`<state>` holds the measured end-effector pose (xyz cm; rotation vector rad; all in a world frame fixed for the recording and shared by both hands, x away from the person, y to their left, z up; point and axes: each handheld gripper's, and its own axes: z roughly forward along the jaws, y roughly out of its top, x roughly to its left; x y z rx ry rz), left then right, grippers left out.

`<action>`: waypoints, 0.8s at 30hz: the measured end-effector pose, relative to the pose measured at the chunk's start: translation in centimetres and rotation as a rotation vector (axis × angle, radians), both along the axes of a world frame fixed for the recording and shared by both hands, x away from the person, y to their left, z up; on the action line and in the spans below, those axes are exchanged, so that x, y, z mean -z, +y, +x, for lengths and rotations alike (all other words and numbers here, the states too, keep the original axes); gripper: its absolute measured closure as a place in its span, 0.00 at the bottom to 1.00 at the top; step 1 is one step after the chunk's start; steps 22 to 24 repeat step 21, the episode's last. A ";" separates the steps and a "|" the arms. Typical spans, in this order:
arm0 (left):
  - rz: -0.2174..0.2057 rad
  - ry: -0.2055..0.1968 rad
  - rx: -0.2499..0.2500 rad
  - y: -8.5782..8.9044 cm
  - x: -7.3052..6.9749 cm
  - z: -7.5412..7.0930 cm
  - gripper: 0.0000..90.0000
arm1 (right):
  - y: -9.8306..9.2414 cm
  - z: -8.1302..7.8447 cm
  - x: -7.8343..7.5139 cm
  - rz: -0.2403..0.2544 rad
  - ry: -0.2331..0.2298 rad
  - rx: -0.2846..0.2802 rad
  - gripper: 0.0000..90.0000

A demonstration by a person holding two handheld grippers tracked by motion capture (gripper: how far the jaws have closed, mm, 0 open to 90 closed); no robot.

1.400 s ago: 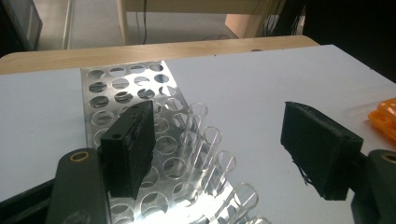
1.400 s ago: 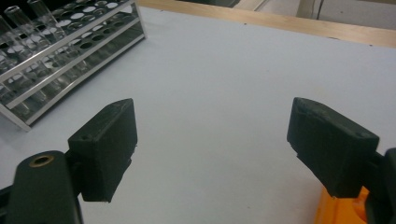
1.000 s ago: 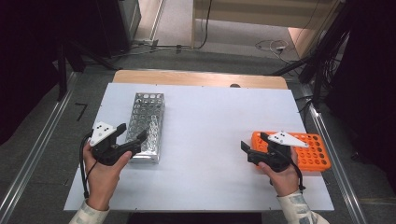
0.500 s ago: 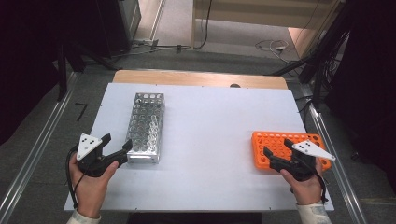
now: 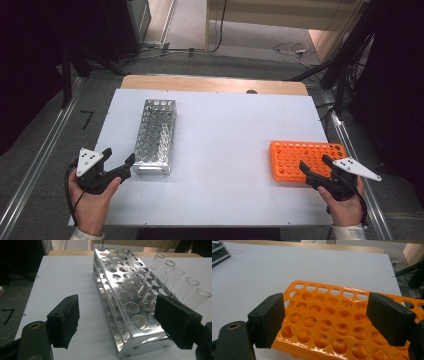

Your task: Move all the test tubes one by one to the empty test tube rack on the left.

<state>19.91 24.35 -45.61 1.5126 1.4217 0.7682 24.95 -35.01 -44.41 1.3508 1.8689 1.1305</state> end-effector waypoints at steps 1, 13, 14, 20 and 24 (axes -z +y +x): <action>-0.001 0.002 -0.002 0.1 0.0 0.0 0.23 | -0.2 -0.1 0.0 0.000 0.001 0.005 0.16; -0.025 0.032 -0.043 1.6 1.1 0.0 0.23 | -3.2 -0.3 0.4 0.023 0.006 0.100 0.16; -0.023 0.036 -0.046 1.7 1.2 -0.1 0.23 | -3.5 -0.3 0.5 0.023 0.006 0.107 0.16; 0.004 0.080 -0.063 1.8 2.3 0.2 0.21 | -4.6 -0.4 0.7 0.032 0.014 0.150 0.16; 0.009 0.093 -0.068 1.9 2.5 0.3 0.21 | -4.8 -0.4 0.7 0.035 0.014 0.155 0.16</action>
